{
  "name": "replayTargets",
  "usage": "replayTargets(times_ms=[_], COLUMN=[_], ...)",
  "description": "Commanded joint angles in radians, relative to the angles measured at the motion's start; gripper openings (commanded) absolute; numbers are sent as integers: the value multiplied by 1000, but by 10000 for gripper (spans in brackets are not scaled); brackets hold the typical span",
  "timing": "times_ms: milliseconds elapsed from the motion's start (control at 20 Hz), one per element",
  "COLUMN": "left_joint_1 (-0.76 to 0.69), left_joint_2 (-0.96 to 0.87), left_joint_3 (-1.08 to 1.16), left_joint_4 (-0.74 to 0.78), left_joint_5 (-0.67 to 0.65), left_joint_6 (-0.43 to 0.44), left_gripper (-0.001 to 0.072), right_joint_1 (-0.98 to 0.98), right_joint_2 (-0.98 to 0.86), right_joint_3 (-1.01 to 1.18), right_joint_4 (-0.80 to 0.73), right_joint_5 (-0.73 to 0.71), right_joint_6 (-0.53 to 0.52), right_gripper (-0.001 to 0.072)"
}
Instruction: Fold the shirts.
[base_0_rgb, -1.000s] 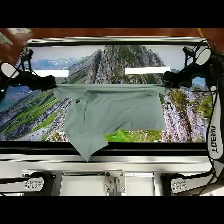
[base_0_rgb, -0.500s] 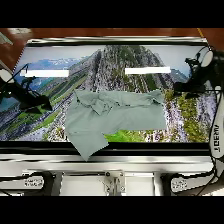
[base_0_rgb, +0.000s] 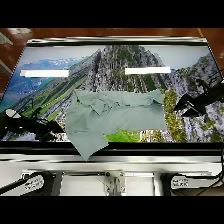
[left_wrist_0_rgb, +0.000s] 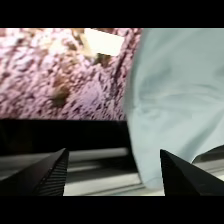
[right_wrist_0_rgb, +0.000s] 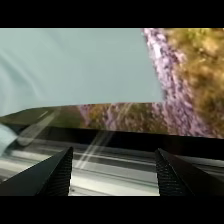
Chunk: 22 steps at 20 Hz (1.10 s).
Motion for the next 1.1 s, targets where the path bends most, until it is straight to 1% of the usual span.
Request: replayTargets(times_ms=[0, 150, 250, 300, 350, 400, 450, 500, 600, 700, 800, 850, 1050], left_joint_1=[-58, -150, -208, -231, -246, -250, -248, -244, -237, -234, -234, -234, -234], left_joint_2=[12, 12, 7, 5, 5, 6, 8, 15, 41, 83, 128, 151, 211], left_joint_3=[-107, -107, -106, -106, -105, -102, -97, -93, -90, -89, -89, -89, -89], left_joint_4=[-119, -119, -119, -119, -126, -131, -135, -136, -136, -136, -136, -136, -136], left_joint_5=[194, 325, 391, 412, 417, 414, 398, 377, 360, 360, 360, 360, 360], left_joint_6=[28, -44, -82, -93, -96, -93, -75, -52, -35, -35, -35, -35, -36], left_gripper=[658, 648, 494, 389, 241, 110, 41, 39, 39, 39, 39, 39, 40], right_joint_1=[5, 30, 41, 44, 45, 45, 45, 40, 40, 48, 58, 63, 65], right_joint_2=[3, 3, 3, 3, 3, 3, 3, 3, 3, 3, 3, 3, 2], right_joint_3=[-46, -46, -46, -47, -49, -59, -81, -119, -224, -328, -401, -424, -465], right_joint_4=[47, 45, 37, 13, -24, -74, -120, -158, -145, -16, 78, 97, 93], right_joint_5=[-61, -145, -173, -184, -195, -201, -196, -183, -192, -299, -434, -472, -515], right_joint_6=[-3, 8, 11, 20, 26, 28, 27, 26, 1, -45, -56, -54, -27], right_gripper=[612, 612, 612, 664, 681, 680, 680, 680, 680, 680, 680, 680, 679])
